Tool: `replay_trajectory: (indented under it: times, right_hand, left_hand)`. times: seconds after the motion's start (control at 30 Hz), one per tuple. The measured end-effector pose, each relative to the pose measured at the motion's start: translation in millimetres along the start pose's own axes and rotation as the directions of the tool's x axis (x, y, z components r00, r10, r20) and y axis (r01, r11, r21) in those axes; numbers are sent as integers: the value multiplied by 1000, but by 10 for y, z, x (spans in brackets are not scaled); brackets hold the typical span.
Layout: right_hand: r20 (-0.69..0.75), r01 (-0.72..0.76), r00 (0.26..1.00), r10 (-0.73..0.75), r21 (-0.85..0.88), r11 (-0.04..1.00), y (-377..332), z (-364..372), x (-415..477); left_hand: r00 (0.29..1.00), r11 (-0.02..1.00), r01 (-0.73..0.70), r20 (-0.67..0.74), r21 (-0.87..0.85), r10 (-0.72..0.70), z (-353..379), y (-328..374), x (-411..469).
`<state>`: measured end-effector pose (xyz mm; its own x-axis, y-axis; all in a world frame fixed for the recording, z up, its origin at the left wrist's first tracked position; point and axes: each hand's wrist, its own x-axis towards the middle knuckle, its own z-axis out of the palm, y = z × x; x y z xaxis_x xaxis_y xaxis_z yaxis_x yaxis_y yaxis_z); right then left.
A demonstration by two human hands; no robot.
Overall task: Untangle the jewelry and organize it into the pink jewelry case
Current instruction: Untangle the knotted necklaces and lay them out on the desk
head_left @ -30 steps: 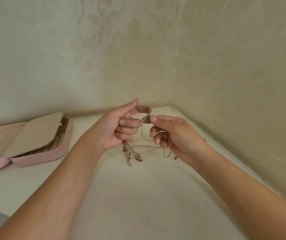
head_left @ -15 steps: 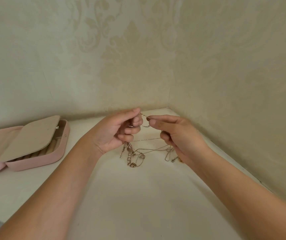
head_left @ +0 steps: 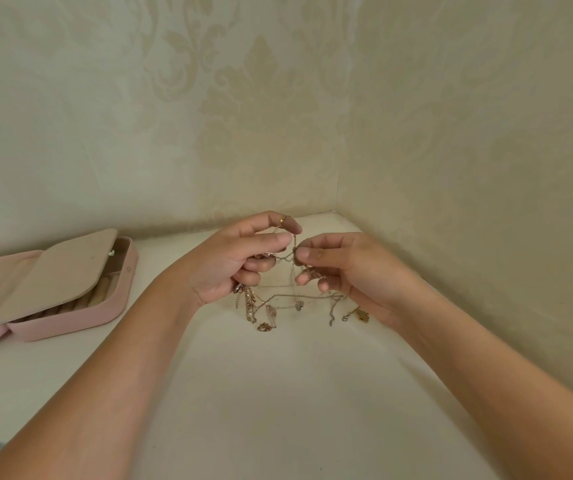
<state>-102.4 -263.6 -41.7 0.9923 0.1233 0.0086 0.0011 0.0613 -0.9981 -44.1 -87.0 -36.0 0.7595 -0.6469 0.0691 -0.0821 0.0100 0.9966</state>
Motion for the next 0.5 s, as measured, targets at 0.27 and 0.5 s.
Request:
replay_trajectory:
  times: [0.27, 0.5]
  right_hand:
    - [5, 10, 1000, -10, -64, 998, 79, -83, 57]
    - [47, 10, 999, -16, 121, 993, 44, -139, 66]
  left_hand:
    - [999, 989, -26, -21, 147, 30, 35, -17, 9]
    - [998, 992, -56, 33, 116, 52, 11, -11, 16]
